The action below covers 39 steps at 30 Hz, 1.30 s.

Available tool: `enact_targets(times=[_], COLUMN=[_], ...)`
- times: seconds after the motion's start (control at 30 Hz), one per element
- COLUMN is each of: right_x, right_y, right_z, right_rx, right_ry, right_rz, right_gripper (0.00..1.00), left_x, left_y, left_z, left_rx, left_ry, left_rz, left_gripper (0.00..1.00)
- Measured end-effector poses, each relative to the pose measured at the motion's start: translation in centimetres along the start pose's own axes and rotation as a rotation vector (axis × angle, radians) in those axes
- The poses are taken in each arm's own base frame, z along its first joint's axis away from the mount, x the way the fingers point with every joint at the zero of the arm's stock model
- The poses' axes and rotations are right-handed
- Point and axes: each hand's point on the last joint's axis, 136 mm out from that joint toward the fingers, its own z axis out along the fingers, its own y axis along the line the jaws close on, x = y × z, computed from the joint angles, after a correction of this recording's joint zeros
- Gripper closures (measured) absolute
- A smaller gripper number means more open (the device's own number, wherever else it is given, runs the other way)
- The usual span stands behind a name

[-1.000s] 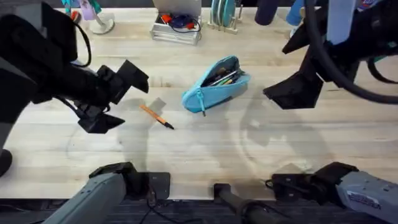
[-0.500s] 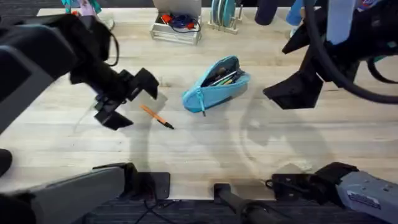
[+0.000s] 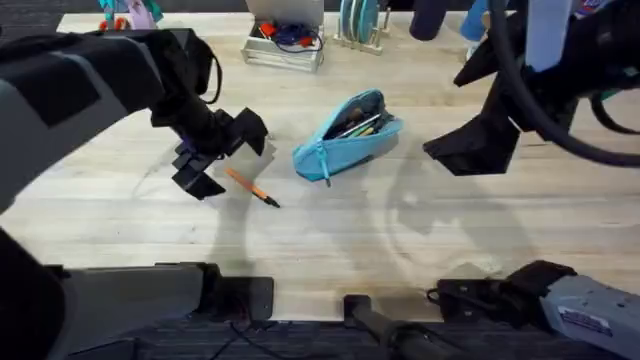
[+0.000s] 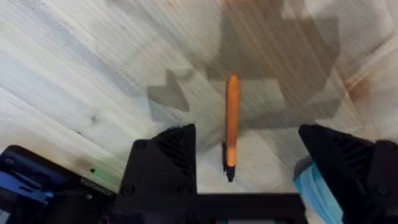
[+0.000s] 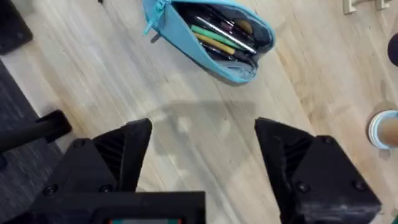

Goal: Unzip the bag, pick up the pens from the table one at a time and place them inside, then zip the bag closed.

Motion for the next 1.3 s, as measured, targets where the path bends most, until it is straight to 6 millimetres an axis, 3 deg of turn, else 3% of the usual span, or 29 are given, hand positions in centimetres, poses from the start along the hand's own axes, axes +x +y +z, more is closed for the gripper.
enact_targets(times=[0.3, 0.53, 0.6, 0.8, 1.0, 1.3], right_x=[0.0, 0.0, 0.0, 0.0, 0.0, 0.0], right_y=[0.0, 0.0, 0.0, 0.0, 0.0, 0.0], right_z=[0.0, 0.0, 0.0, 0.0, 0.0, 0.0], right_rx=[0.0, 0.0, 0.0, 0.0, 0.0, 0.0], right_ry=[0.0, 0.0, 0.0, 0.0, 0.0, 0.0], right_rz=[0.0, 0.0, 0.0, 0.0, 0.0, 0.0], right_gripper=[0.005, 0.005, 0.005, 0.005, 0.003, 0.003], left_x=[0.5, 0.3, 0.2, 0.3, 0.3, 0.4], left_y=[0.2, 0.0, 0.3, 0.2, -0.6, -0.7], left_z=[2.3, 2.6, 2.7, 2.7, 2.7, 2.7], left_rx=[-0.061, -0.006, -0.004, 0.014, 0.058, 0.061], left_ry=[0.023, -0.016, -0.031, -0.035, -0.025, -0.02], left_rz=[0.001, 0.012, 0.013, 0.011, 0.015, 0.015], left_gripper=[0.006, 0.013, 0.096, 0.579, 0.916, 0.949])
